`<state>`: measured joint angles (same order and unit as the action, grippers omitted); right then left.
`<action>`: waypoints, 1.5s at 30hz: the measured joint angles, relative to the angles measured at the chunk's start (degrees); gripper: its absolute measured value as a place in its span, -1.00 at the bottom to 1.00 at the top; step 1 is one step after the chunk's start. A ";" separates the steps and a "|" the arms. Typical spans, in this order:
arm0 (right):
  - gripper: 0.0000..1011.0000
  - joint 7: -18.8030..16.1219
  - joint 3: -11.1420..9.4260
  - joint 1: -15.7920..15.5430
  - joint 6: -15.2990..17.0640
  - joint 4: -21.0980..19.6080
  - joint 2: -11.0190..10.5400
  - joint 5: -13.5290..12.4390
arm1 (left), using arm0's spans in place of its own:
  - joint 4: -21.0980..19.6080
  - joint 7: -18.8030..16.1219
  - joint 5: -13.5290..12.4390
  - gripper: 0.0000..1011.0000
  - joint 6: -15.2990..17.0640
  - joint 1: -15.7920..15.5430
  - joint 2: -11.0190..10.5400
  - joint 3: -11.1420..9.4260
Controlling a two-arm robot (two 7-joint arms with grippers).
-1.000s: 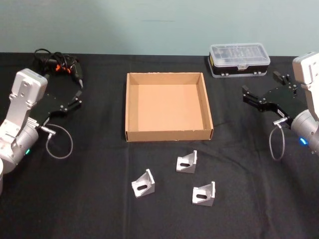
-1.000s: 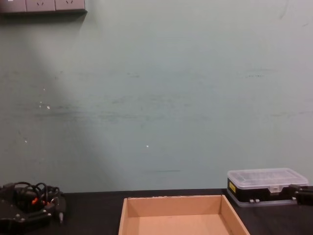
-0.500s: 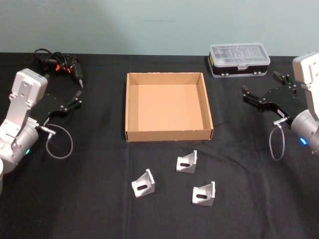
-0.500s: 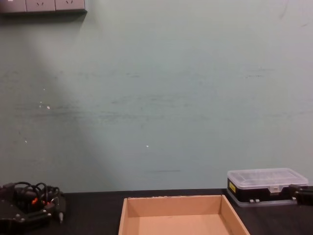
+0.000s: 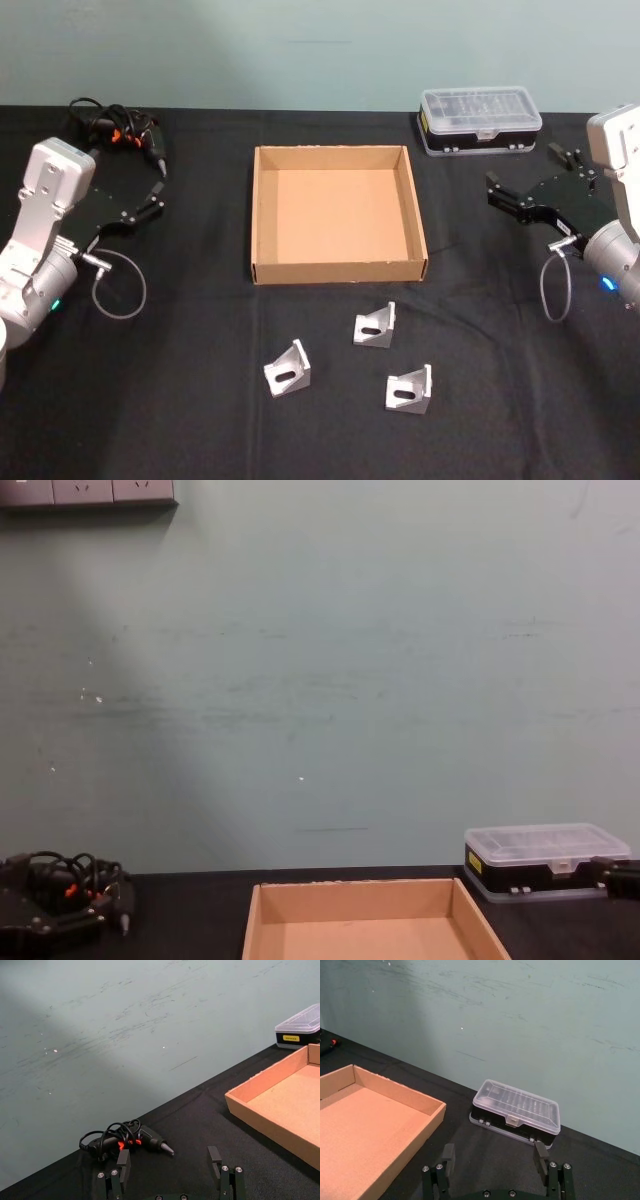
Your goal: Use one hand to pick up the angle iron from the table and place it into the box.
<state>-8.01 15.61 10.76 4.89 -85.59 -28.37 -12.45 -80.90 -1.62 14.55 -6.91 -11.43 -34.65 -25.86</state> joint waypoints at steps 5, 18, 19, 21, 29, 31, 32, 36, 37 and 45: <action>0.98 0.00 0.00 0.00 0.00 0.00 0.00 0.00 | 0.00 0.00 0.00 0.98 0.00 0.00 0.00 0.00; 0.98 0.00 0.00 0.00 0.00 0.00 0.00 0.00 | 0.00 0.00 0.00 0.98 0.00 0.00 0.00 0.00; 0.98 0.00 0.00 0.00 0.00 0.01 0.00 0.00 | 0.00 0.00 0.00 0.98 0.00 0.00 0.00 0.00; 0.98 0.00 0.00 0.00 0.00 0.00 0.00 0.00 | 0.00 0.00 0.00 0.98 0.00 0.00 0.00 0.00; 0.98 0.00 0.00 0.00 0.00 0.00 0.00 0.00 | 0.00 0.00 0.00 0.98 0.00 0.00 0.00 0.00; 0.98 0.00 0.00 0.00 0.00 0.00 0.00 0.00 | 0.00 0.00 0.00 0.98 0.00 0.00 0.00 0.00; 0.98 0.00 0.00 0.00 0.00 0.00 0.00 0.00 | 0.00 0.00 0.00 0.98 0.00 0.00 0.00 0.00; 0.98 0.00 0.00 0.00 0.00 0.00 0.00 0.00 | 0.00 0.00 0.00 0.98 0.00 0.00 0.00 0.00; 0.98 0.00 0.00 0.00 0.00 0.00 0.00 0.00 | 0.00 0.00 0.00 0.98 0.00 0.00 0.00 0.00; 0.98 -1.29 -0.28 0.87 -0.01 0.96 0.63 0.18 | 0.00 0.00 0.00 0.98 0.00 0.00 0.00 0.00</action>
<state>-9.31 15.33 11.62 4.88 -84.63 -27.74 -12.26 -80.90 -1.62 14.55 -6.91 -11.43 -34.65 -25.86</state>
